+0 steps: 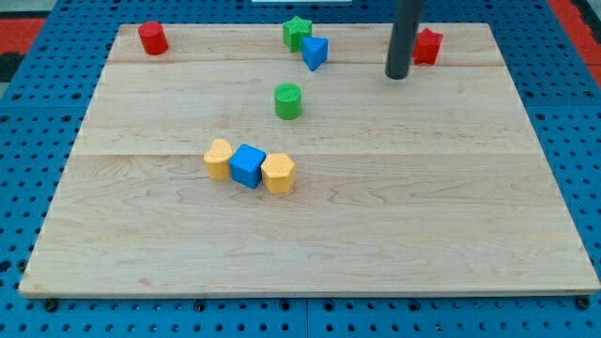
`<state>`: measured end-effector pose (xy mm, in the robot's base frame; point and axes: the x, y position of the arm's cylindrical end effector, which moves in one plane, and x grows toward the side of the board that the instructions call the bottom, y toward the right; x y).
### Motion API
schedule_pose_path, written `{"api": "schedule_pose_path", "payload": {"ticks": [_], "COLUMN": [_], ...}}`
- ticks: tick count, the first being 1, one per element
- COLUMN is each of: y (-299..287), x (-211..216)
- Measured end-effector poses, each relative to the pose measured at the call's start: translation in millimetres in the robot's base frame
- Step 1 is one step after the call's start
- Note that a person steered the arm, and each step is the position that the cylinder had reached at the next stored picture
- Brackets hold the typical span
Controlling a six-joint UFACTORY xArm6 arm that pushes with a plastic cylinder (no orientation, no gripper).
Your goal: Move the red star diagonally to the top left of the green circle
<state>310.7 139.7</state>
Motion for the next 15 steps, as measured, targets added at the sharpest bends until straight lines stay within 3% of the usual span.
{"api": "schedule_pose_path", "payload": {"ticks": [3, 4, 5, 6, 7, 8, 9, 10, 12, 13, 14, 15], "y": [12, 34, 103, 126, 52, -64, -60, 10, -11, 8, -111, -173], "x": [2, 29, -10, -66, -86, -74, -93, -115, -25, -12, -4, -6]}}
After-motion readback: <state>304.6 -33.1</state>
